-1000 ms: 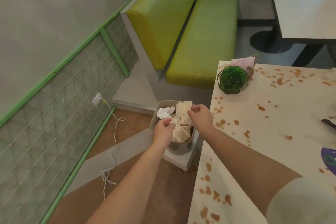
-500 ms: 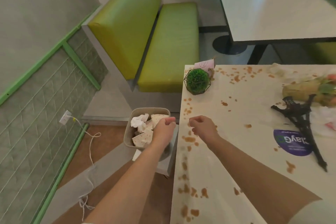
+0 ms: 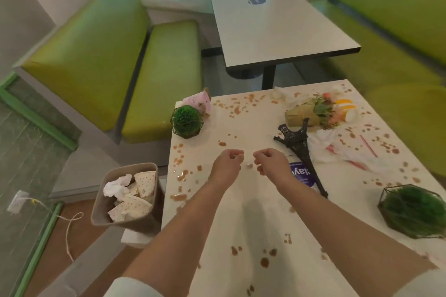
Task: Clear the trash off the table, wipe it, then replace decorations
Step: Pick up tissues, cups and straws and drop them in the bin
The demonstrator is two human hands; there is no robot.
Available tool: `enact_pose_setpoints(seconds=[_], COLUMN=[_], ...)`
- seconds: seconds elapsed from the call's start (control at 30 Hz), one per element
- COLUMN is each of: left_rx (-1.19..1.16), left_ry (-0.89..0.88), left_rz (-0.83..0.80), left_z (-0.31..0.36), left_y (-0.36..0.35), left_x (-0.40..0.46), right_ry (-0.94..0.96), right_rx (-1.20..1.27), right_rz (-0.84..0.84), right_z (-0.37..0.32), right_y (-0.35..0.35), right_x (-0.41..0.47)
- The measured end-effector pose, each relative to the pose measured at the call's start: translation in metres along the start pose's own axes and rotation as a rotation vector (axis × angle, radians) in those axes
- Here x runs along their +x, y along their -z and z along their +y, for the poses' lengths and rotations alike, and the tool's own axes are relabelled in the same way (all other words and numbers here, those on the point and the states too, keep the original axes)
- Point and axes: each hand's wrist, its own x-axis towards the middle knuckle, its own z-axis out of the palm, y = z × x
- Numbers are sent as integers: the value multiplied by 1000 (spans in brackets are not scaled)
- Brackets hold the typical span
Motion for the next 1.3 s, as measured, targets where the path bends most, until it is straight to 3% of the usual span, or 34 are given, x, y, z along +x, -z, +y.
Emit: enact_pose_setpoints(seconds=[0.53, 0.8, 0.93, 1.1, 1.3], left_rx=[126, 190, 162, 156, 117], left_ry=[10, 16, 31, 51, 73], left_rz=[-16, -28, -2, 19, 38], left_z=[50, 53, 53, 48, 47], left_y=[-187, -220, -226, -227, -224], left_x=[12, 19, 27, 34, 38], right_ry=[-17, 143, 238, 218, 283], right_rx=[-191, -428, -679, -966, -998], right_rz=[111, 114, 76, 6, 76], right_z=[50, 56, 55, 56, 72], right_y=[190, 215, 217, 215, 218], right_x=[67, 102, 124, 143, 155])
